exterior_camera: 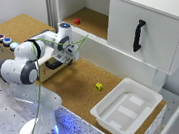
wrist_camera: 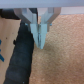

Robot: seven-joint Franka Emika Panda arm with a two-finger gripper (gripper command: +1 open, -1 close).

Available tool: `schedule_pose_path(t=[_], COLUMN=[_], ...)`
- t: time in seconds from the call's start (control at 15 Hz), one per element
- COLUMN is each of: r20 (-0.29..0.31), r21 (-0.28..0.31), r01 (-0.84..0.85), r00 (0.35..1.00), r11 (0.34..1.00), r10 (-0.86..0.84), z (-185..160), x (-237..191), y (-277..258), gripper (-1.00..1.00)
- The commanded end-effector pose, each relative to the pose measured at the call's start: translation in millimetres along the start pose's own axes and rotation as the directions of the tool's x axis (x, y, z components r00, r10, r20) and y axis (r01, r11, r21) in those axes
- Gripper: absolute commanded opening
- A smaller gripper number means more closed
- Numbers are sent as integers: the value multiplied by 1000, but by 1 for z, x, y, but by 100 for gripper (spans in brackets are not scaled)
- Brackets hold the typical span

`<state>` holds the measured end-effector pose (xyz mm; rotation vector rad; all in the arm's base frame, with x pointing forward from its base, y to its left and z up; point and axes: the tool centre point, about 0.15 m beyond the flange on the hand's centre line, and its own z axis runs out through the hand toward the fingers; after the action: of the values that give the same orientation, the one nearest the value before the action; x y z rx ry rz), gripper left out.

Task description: Grasp the drawer handle, then close it

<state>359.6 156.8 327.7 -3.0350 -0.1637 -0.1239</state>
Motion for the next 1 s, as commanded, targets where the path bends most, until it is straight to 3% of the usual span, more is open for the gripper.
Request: schedule_pose_path(t=[0.0,0.6,0.93], r20=[73,62,15], r21=[-21,34,-21], r01=[20,103,84], r00=[997,993,996], r11=[1000,994,996], r10=[-19,-105,-84], z=[23,36,13], x=[35,63,55], y=[-57,-152,-119], gripper=[-100,-100,-100])
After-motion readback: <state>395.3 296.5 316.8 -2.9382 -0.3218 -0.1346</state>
